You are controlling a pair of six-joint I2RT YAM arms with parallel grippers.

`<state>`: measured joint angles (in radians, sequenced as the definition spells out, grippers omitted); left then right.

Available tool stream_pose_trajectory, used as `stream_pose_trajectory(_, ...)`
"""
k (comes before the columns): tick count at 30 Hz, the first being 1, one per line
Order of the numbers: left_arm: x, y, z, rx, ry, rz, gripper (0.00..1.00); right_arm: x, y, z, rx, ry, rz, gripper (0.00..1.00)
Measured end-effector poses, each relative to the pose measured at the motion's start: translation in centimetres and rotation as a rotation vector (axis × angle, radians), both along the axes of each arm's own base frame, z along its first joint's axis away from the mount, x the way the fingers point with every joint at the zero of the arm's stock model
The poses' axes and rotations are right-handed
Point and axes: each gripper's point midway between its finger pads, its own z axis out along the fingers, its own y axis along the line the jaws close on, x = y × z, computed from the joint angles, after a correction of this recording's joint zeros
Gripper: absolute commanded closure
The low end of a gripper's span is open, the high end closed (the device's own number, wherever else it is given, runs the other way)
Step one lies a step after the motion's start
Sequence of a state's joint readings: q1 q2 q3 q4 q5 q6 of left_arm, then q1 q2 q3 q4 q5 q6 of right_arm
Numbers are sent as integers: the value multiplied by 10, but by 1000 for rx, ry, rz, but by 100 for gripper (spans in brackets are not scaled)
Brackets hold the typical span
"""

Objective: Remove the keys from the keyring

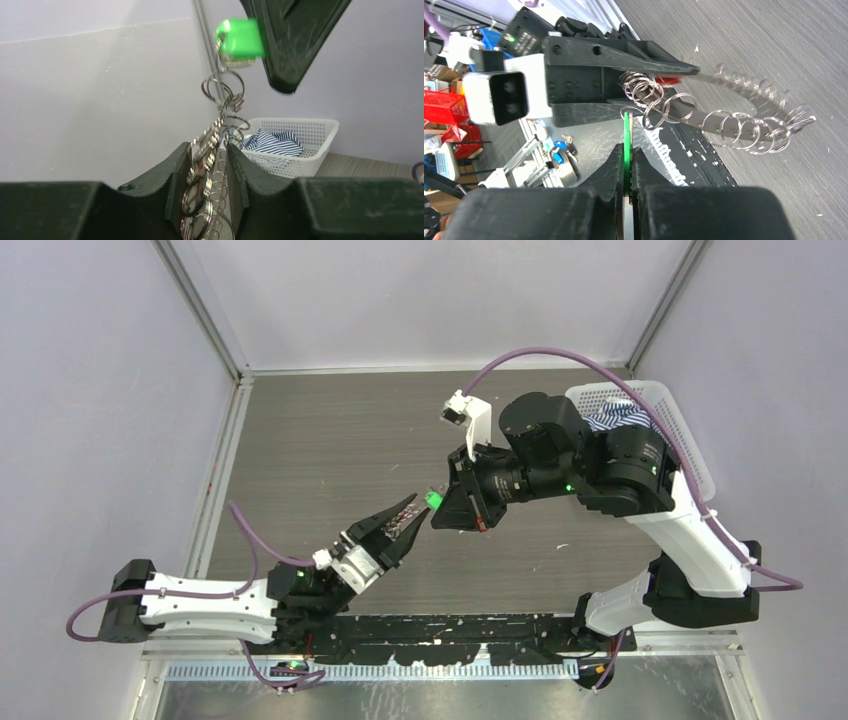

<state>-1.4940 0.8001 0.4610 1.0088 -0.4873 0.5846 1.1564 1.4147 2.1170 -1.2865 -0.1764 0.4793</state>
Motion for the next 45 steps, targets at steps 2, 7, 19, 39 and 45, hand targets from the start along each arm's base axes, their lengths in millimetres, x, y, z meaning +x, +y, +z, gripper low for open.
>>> stream_pose_trajectory(2, 0, -2, -4, 20, 6, -1, 61, -1, -1, 8, 22, -10, 6, 99)
stream_pose_trajectory(7, 0, -9, -12, 61, 14, -6, 57, -3, -2, 14, 40, -16, 15, 99)
stream_pose_trajectory(19, -18, 2, 5, 9, 0, -127, 54, -7, -4, 10, 9, 7, 29, 99)
stream_pose_trajectory(39, -40, -23, 10, 141, 52, -292, 46, -14, -5, 1, -32, 33, 77, 99)
stream_pose_trajectory(45, -26, -30, -2, 163, 101, -222, 47, -18, -4, 2, -26, 45, 94, 99)
